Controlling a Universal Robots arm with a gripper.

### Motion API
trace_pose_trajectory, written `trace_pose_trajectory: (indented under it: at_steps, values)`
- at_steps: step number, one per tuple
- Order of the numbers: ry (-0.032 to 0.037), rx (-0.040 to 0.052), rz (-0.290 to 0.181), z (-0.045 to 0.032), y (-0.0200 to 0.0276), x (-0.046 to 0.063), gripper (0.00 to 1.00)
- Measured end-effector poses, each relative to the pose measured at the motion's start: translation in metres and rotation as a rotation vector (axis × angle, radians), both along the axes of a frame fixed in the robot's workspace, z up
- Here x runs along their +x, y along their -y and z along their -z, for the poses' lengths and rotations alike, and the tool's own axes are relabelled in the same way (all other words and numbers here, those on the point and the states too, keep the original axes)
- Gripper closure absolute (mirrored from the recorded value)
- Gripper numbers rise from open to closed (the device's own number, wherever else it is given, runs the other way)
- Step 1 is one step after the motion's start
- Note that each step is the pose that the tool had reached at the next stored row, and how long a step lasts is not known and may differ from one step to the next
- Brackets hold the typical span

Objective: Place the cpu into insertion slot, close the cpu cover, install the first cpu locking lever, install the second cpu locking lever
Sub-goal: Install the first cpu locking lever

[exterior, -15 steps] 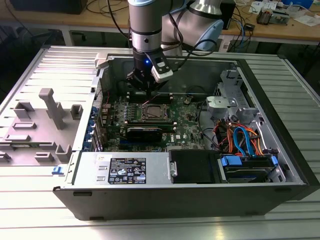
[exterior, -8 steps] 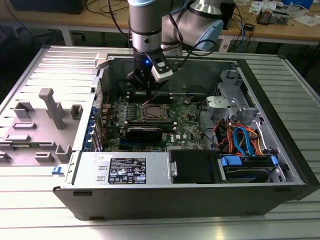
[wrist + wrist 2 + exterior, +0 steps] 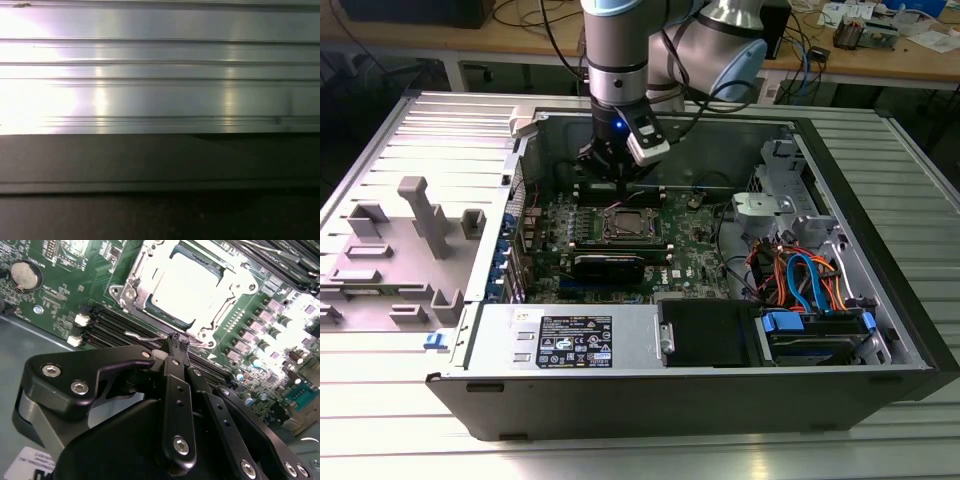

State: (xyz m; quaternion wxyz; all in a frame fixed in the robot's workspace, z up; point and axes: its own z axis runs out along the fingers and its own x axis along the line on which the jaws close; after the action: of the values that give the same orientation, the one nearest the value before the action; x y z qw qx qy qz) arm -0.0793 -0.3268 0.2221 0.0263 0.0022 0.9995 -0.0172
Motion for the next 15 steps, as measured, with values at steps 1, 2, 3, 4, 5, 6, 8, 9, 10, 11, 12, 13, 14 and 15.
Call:
trace_pose_trajectory:
  at_steps: [1,2,3,4,5,6,8,9,10,11,12,13,14,15]
  values:
    - [0.0,-0.0013,0.0,0.0001,-0.0002,0.002,0.89]
    - [0.0,-0.0024,0.0,0.0002,-0.0003,0.003,0.89]
    - [0.0,-0.0032,0.0,0.0004,-0.0004,0.005,0.89]
    - [-0.0001,-0.004,0.0,0.0006,-0.0006,0.006,0.89]
    - [0.0,-0.0044,0.0,0.0009,-0.0007,0.008,0.89]
    - [0.0001,-0.005,0.0,0.0012,-0.0009,0.009,0.89]
    - [0.0,-0.0062,0.0,0.0018,-0.0014,0.012,0.89]
    - [-0.0001,-0.0065,0.0,0.0021,-0.0018,0.014,0.89]
    - [0.0,-0.0066,0.0,0.0024,-0.002,0.014,0.89]
    - [0.0,-0.0069,0.0,0.0028,-0.0025,0.016,0.89]
    - [0.0,-0.007,0.0,0.0032,-0.0029,0.017,0.89]
    - [0.0,-0.0073,0.0,0.0035,-0.003,0.018,0.89]
    - [-0.0004,-0.0087,0.0,0.0037,-0.0032,0.019,0.89]
    - [-0.0005,-0.0094,0.0,0.0041,-0.0032,0.02,0.89]
